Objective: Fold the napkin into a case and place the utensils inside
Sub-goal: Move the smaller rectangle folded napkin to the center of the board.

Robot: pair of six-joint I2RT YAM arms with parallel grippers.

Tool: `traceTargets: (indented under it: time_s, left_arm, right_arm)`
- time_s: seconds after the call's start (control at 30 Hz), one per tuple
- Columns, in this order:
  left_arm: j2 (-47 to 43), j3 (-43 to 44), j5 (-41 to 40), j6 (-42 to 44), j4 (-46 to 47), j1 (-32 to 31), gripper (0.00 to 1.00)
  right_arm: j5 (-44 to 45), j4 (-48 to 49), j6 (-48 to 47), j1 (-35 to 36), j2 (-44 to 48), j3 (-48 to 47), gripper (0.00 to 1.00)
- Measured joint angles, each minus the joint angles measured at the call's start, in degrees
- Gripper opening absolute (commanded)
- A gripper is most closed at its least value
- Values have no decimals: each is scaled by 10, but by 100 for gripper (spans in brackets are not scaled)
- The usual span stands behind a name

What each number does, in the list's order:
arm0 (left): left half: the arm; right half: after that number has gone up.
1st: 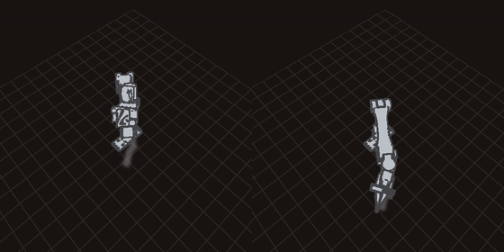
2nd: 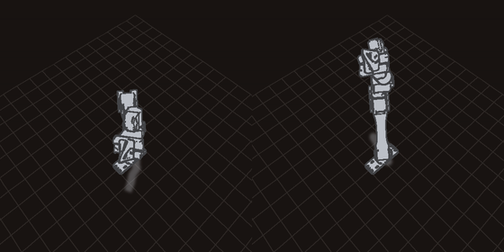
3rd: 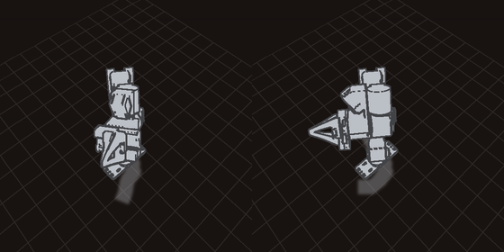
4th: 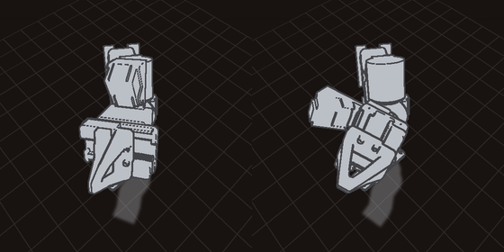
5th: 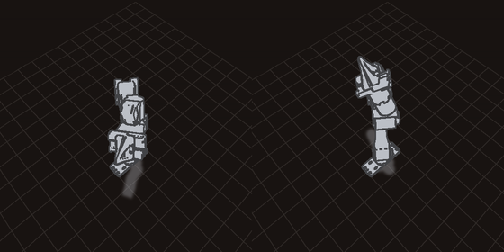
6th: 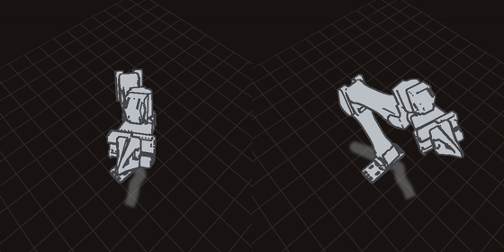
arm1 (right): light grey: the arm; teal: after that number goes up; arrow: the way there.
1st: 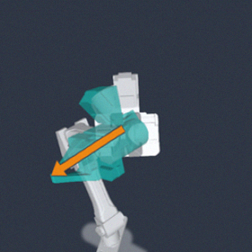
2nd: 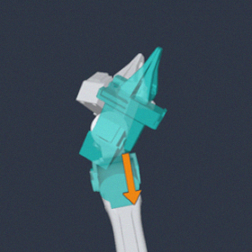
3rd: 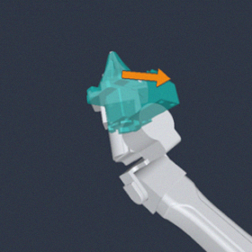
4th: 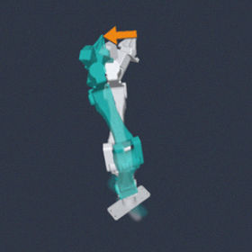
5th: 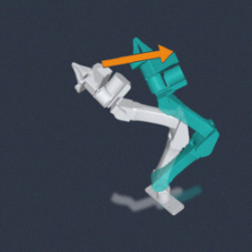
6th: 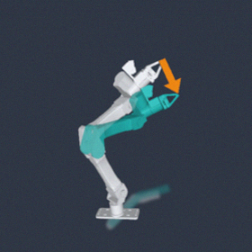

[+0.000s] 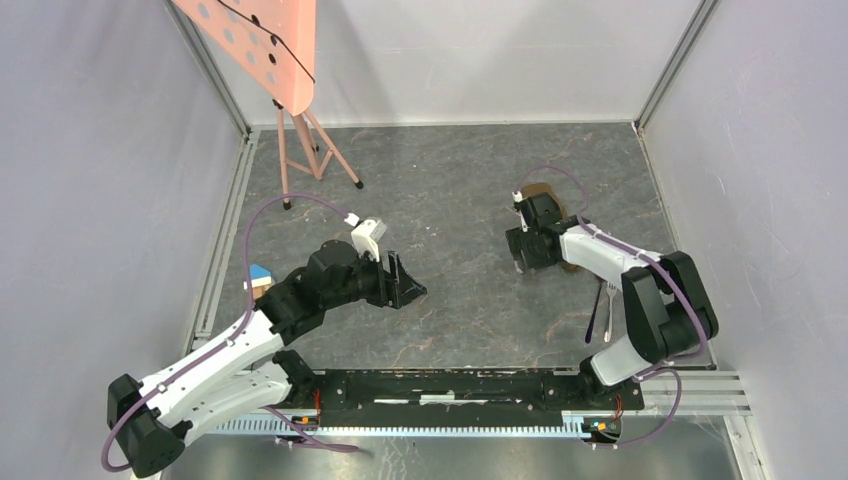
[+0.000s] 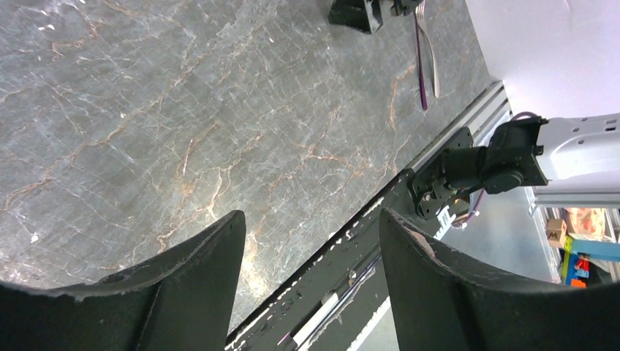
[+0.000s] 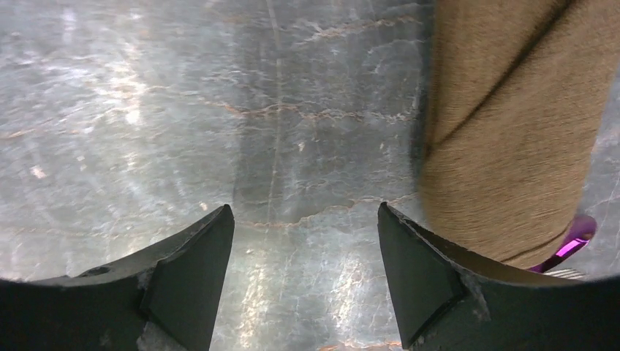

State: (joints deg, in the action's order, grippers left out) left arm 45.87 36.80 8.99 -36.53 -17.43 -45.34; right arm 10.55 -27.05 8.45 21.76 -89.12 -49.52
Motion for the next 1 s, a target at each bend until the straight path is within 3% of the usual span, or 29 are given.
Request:
traceTargets:
  time_s: [0.17, 0.3, 0.5, 0.63, 1.0]
  left_arm:
    - [22, 1, 18, 4, 4, 0, 74]
    - [28, 1, 25, 4, 13, 0, 74]
    - [28, 2, 33, 5, 13, 1, 74]
    - [27, 2, 33, 6, 12, 4, 74]
    - [26, 2, 36, 6, 12, 11, 74]
  right_arm:
    - [-36, -11, -8, 3, 58, -3, 75]
    - [-34, -13, 3, -9, 123, -4, 54]
    - [-7, -8, 14, -114, 161, 12, 27]
    - [18, -10, 11, -156, 156, 18, 25]
    - [20, 18, 12, -160, 143, 90, 20]
